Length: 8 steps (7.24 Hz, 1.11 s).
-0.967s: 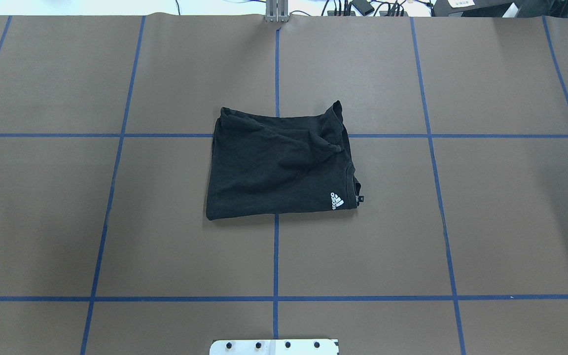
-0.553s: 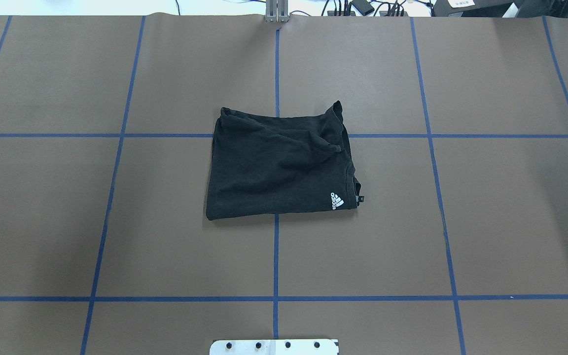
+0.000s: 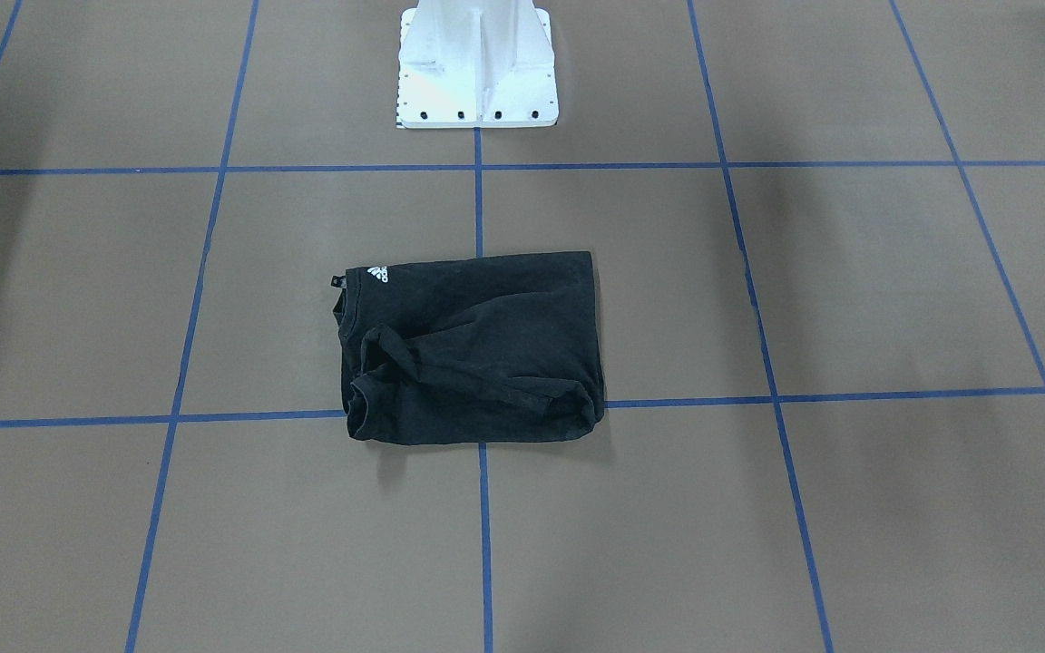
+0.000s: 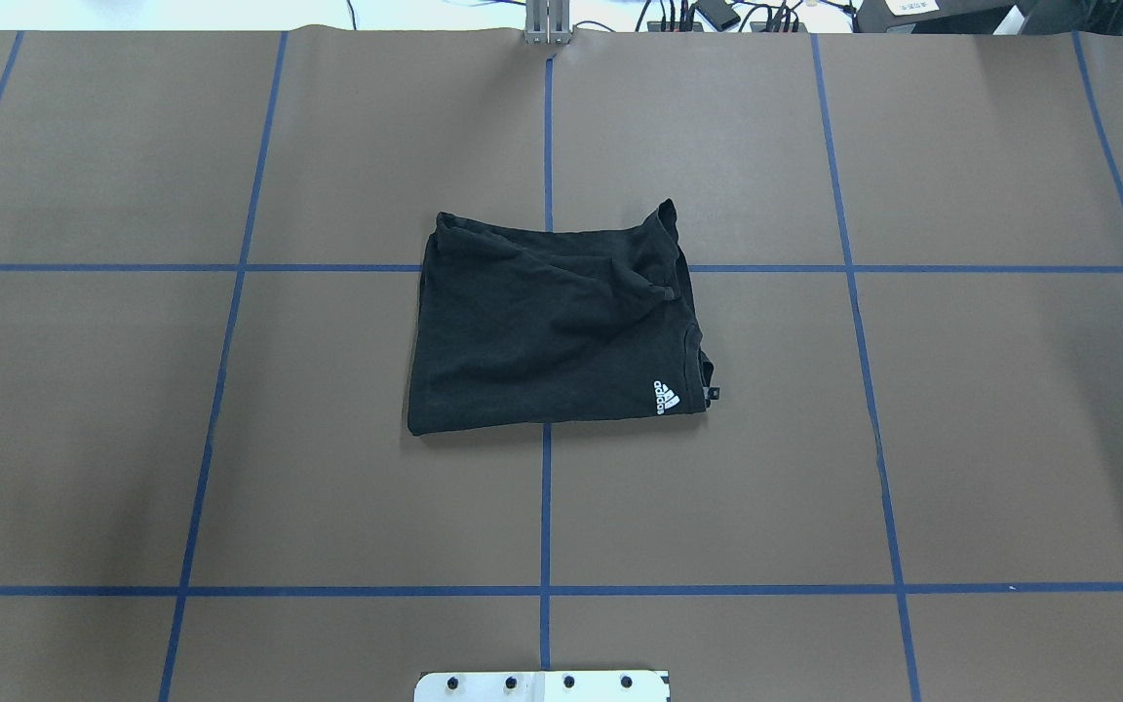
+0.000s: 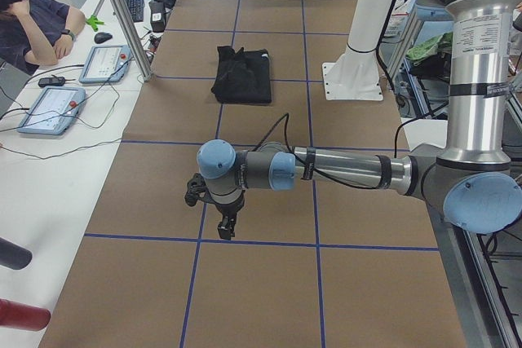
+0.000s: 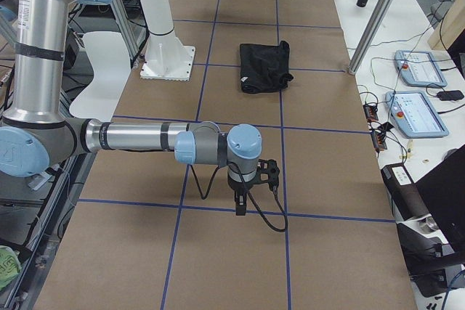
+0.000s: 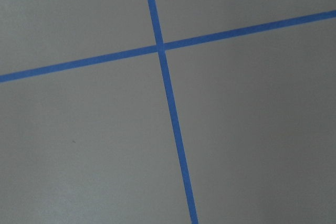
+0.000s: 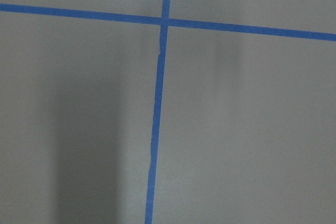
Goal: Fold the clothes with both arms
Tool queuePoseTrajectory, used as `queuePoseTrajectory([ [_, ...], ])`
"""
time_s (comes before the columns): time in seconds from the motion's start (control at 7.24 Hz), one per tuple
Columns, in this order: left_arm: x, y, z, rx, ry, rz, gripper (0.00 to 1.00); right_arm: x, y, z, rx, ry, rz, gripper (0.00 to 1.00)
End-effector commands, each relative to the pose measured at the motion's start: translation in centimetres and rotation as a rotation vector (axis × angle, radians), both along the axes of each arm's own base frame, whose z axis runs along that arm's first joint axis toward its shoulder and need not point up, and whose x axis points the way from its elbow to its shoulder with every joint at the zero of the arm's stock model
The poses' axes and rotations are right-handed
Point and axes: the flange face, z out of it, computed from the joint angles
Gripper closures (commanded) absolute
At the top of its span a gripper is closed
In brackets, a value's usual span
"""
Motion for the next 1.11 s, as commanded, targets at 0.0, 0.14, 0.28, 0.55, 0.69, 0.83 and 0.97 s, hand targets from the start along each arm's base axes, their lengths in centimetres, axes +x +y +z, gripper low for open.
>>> queuePoseTrajectory([
  [0.0,-1.0,1.0,0.6,-0.008,-0.007,-0.015,0.00,0.0,0.1,0.0,-0.001,0.000,0.001,0.00],
  [0.14,-1.5,1.0,-1.3,0.045,-0.006,-0.005,0.00,0.0,0.0,0.0,0.000,0.000,0.001,0.00],
  [0.28,-1.7,1.3,-2.1,0.058,-0.006,-0.004,0.00,0.0,0.1,0.0,-0.001,0.000,0.001,0.00],
  [0.55,-1.7,2.1,-0.5,0.034,-0.003,0.002,0.00,0.0,0.1,0.0,-0.001,0.000,0.001,0.00],
  [0.69,-1.8,2.0,-0.8,0.039,-0.005,0.001,0.00,0.0,0.1,0.1,-0.001,0.001,0.001,0.00],
  [0.83,-1.8,1.7,-1.0,0.045,-0.006,-0.001,0.00,0.0,0.1,0.0,0.000,0.001,0.001,0.00],
  [0.97,-1.9,1.7,-1.3,0.060,-0.006,0.002,0.00,0.0,0.1,0.1,-0.002,0.002,0.002,0.00],
])
